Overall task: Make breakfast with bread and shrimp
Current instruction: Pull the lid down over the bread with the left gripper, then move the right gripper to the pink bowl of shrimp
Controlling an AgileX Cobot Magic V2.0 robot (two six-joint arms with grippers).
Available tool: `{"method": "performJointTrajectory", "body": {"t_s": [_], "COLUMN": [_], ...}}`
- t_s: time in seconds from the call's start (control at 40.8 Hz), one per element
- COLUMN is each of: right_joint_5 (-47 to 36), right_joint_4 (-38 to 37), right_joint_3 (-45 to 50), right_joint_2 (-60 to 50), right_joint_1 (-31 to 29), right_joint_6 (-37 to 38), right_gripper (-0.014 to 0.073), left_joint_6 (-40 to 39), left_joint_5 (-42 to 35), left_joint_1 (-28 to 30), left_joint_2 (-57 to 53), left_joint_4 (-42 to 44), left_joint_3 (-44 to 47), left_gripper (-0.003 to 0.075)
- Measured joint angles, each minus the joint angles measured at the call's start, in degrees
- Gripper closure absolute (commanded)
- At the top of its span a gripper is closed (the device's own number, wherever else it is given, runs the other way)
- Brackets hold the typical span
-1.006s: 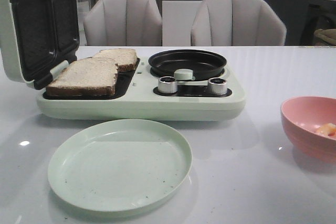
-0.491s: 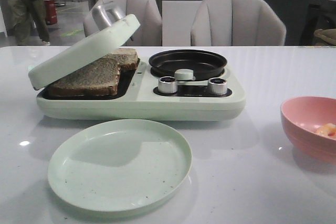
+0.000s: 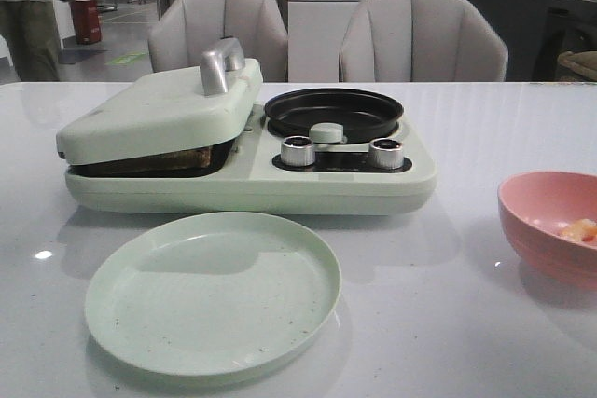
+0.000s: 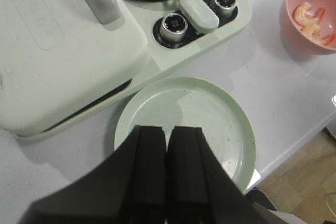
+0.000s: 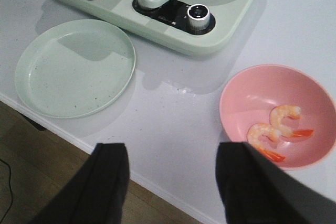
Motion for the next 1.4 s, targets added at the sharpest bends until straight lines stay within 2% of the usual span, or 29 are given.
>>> {"method": "performJointTrajectory", "body": {"t_s": [0.294,0.613,1.398], "right_joint_5": [0.0,0.0,-2.0], "right_joint_4": [0.0,0.0,0.2], "right_joint_3": [0.0,0.0,0.1], "right_joint_2": [0.0,0.0,0.0], "right_joint_1": [0.0,0.0,0.0], "right_joint_6": [0.0,0.0,0.0], "right_gripper": [0.0119,0.0119,0.0119], "left_joint_6": [-2.6,-2.7,-2.8], "left_joint_5": [-6.5,-7.6,-7.8], "left_joint_1": [-0.7,-0.7,-0.7], "left_joint_2": [-18.5,-32.3,-34.0], "left_joint_4": [3.0,3.4,3.7], "left_joint_3": [16.6,28.3,29.3], "left_gripper": [0.0618,0.0619,0.0619]}}
